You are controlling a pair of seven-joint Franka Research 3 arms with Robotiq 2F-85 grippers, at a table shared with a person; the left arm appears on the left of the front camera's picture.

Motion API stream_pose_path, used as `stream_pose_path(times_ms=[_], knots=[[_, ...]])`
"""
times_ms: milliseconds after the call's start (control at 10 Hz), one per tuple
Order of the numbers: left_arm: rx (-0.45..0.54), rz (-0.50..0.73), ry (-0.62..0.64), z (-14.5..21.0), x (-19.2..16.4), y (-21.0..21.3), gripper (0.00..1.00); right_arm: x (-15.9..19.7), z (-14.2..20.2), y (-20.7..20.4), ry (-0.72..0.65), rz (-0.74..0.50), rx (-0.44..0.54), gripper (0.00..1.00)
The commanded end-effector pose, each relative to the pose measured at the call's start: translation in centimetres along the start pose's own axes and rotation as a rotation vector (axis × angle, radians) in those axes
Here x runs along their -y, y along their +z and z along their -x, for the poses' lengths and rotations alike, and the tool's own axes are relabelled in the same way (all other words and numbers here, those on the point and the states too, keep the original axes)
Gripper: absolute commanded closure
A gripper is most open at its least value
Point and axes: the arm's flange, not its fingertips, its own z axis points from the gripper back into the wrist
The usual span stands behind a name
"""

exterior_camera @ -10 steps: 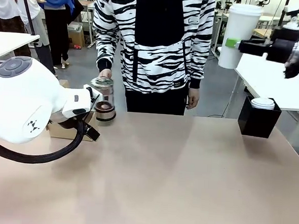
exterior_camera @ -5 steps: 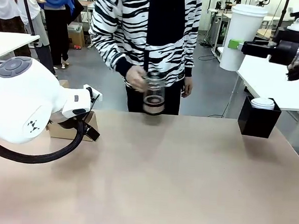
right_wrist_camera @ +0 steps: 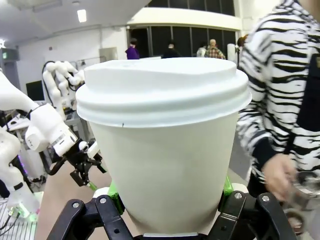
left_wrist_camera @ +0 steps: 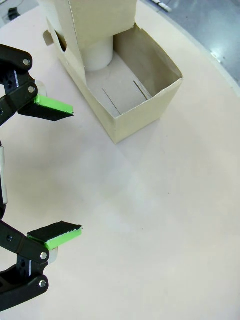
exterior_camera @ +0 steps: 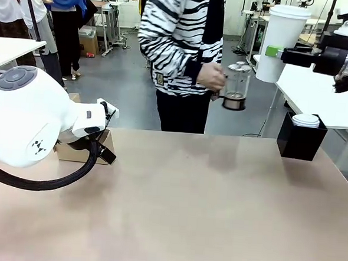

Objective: Pour a drink into a cup and package it in a carrier.
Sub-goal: Position the Cup Carrier in the center of the table.

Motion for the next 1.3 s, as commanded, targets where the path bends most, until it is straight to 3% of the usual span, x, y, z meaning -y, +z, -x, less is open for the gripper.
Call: stream_pose_path(times_ms=[0,400,700,1000,1200], knots=[[0.0,0.0,0.0,0.0,0.0,0.0,0.0,0.3,-0.6,-0.4,0.013,0.011,-0.001,0.2],[-0.023,0.003,0.098,-3.8,-1.2,7.9,0.0,0.3,-0.6,-0.4,0.013,0.011,-0.001,0.2],[-0.092,-0.02,0.279,-8.2,-4.7,14.9,0.0,0.3,-0.6,-0.4,0.013,0.011,-0.001,0.2],[-0.146,-0.052,0.39,-11.1,-9.0,16.2,0.0,0.3,-0.6,-0.4,0.013,0.011,-0.001,0.2],[-0.194,-0.051,0.462,-12.2,-12.0,14.1,0.0,0.3,-0.6,-0.4,0.013,0.011,-0.001,0.2]])
